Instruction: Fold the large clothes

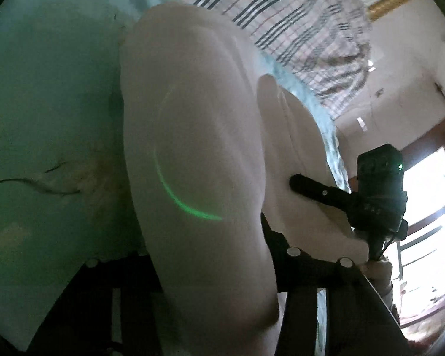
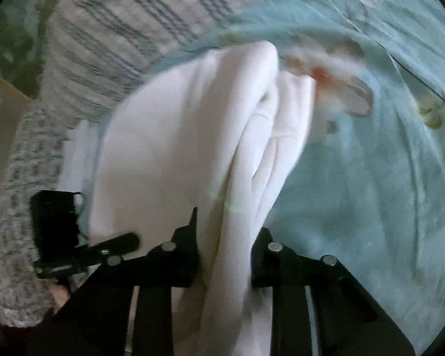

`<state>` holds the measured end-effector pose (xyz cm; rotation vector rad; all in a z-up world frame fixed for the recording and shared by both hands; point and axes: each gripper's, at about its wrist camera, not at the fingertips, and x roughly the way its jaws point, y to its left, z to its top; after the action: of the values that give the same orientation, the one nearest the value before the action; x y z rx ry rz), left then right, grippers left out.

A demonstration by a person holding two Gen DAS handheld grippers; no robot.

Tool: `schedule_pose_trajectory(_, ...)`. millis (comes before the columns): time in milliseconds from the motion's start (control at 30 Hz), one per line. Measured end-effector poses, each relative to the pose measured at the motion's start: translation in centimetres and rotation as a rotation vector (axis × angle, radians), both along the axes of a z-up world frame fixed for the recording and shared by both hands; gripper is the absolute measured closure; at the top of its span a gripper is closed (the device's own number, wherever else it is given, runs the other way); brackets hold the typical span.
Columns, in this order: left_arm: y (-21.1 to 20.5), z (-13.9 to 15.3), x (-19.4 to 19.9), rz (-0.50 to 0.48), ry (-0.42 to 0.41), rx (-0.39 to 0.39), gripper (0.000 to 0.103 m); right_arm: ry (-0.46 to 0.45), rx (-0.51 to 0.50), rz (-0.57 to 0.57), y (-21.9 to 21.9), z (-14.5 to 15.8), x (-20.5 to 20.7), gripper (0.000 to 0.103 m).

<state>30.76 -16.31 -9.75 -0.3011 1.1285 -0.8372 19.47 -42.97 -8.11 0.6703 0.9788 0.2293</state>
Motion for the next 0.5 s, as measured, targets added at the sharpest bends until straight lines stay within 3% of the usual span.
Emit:
schedule_pose_trajectory(167,6.4,3.5,-4.9,-0.017,-0.063,0.053,0.057,-0.073,0.042,0.084,6.3,2.8,-3.1,0.080)
schedule_pose_trajectory(367,15.2,4.6,-9.9,0.061,-0.054,0.079,0.057,-0.083,0.149,0.167,14.4,1.1,-5.6,0.080)
schedule_pose_trajectory(500,18.0,2.8,-11.4,0.127,-0.043,0.093,0.055,-0.066,0.153,0.204,18.2,-0.4,-6.3,0.080)
